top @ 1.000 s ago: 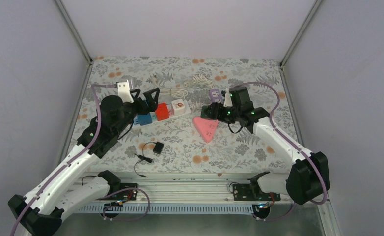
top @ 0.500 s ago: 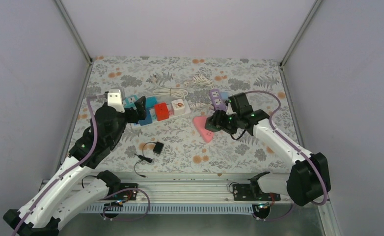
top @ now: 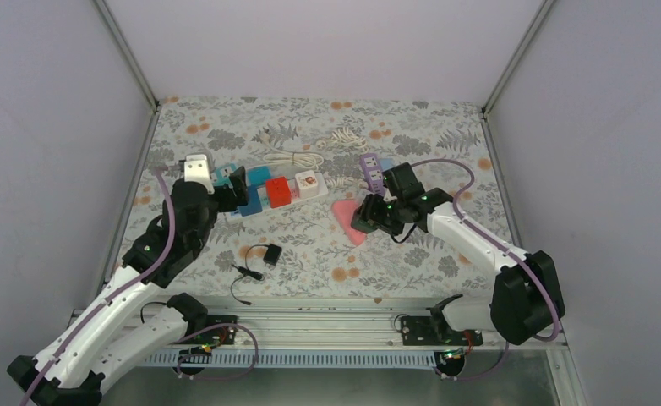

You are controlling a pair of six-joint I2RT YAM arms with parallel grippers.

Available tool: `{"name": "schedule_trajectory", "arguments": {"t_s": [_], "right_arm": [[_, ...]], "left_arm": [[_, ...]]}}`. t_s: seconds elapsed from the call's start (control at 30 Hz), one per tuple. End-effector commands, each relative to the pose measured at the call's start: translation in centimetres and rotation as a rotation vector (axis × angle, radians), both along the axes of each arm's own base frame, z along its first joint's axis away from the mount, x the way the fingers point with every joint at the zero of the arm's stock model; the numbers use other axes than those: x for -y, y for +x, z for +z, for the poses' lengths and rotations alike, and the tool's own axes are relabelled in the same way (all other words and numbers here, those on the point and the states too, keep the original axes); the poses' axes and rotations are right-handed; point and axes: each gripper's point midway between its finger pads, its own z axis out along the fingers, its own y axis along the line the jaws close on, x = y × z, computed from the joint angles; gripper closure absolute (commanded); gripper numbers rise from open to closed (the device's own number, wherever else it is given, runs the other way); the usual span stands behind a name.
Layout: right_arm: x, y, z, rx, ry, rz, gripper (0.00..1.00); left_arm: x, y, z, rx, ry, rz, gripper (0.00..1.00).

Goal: Insert the plug

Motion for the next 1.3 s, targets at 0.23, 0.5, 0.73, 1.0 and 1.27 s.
{"name": "schedule_trajectory", "arguments": {"t_s": [0.23, 0.5, 0.73, 1.0, 1.27], "right_arm": [[0.2, -0.3, -1.0, -0.042, -0.032, -0.051, 0.83], [0.4, -0.4, -1.0, -0.028, -0.049, -0.114, 0.84], [0.8, -0.6, -1.9, -0.045, -0.078, -0.118, 0.83], [-0.4, -0.8, -1.9, -0.061, -0.03, -0.066, 0.83], [-0.1, -0.9, -2.4, -0.051, -0.056, -0.042, 0.84]], "left_arm": [[-0.4, 0.3, -0.9, -0.023, 0.017, 0.032, 0.0], [-0.6, 0.3, -1.0, -0.025, 0.018, 0.047, 0.0], [-0.7, 0.3, -1.1, -0.027, 0.016, 0.05, 0.0], [-1.0, 0.3, -1.5, -0.037, 0.019, 0.069, 0.0], [-0.9, 0.4, -1.6, -0.043, 0.023, 0.066, 0.0]]}}
